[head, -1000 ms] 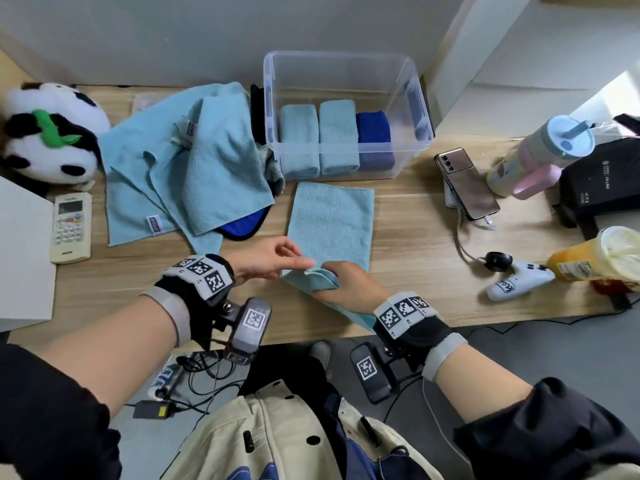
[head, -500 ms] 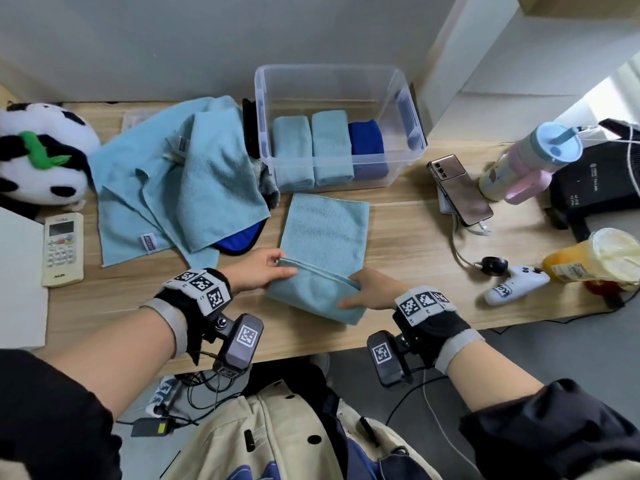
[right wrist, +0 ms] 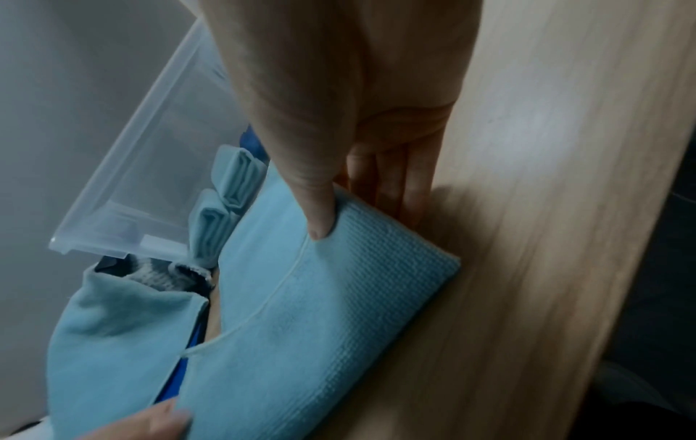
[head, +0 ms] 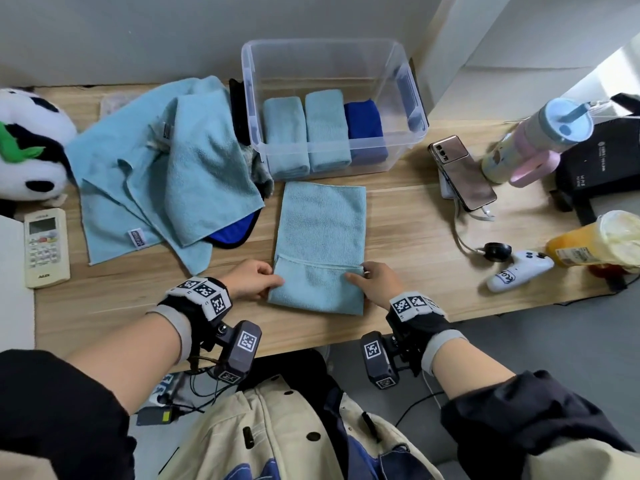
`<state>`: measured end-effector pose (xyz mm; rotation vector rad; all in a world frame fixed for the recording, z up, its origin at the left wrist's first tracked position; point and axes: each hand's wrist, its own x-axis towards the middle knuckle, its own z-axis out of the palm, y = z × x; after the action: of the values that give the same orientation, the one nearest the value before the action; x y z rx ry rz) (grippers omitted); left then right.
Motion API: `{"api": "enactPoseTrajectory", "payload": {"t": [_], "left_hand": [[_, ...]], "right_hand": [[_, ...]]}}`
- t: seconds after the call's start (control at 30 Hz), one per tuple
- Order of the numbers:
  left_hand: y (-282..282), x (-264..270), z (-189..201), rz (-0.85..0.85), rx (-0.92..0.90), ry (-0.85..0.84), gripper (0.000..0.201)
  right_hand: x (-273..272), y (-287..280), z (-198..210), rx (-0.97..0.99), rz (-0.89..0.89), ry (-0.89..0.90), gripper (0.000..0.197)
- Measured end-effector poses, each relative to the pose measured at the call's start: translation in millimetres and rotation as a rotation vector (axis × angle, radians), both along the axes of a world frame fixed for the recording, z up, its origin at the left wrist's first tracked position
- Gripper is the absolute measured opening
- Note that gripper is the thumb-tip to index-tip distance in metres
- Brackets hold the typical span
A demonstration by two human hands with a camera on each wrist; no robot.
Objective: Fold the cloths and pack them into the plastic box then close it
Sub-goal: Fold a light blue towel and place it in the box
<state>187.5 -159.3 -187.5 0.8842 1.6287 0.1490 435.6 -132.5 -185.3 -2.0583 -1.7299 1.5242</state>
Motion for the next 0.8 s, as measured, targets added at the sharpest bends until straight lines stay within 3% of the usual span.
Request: {"api": "enactPoseTrajectory", "payload": {"t": [0.17,0.3,0.43,0.6,0.7,0.8], "left_hand": [[3.6,2.7,-4.4,-0.001,0.025,0.045,0.038],[4.6,4.2,-6.1,-0.001,0.005,0.117,0.032],[3.9,4.5,-10.5,0.039,-0.014,0.13,0.026],[2.7,2.2,-12.4,0.073,-0.028,0.093,0.022],[3.3,0.6,-10.3,0.077,-0.048,0.069,0.021],[3.2,-3.0,-6.8,0.1,-0.061,0.041,0.026]], "right_hand": [[-2.9,1.2,-2.2,0.055,0.025,-0.131,0.039],[-8.0,1.5,0.9,0.066,0.059,-0.238,0.03],[-8.4,2.9,6.1,0.198,0.04,-0.282,0.035],[-14.4,-4.5,12.3,0.241,0.447,-0.031,0.032],[-14.7,-13.6,4.5,0.275,0.725,-0.159,0.038],[-15.7,-19.1,-3.6,0.388,0.801,-0.252,0.026]]}}
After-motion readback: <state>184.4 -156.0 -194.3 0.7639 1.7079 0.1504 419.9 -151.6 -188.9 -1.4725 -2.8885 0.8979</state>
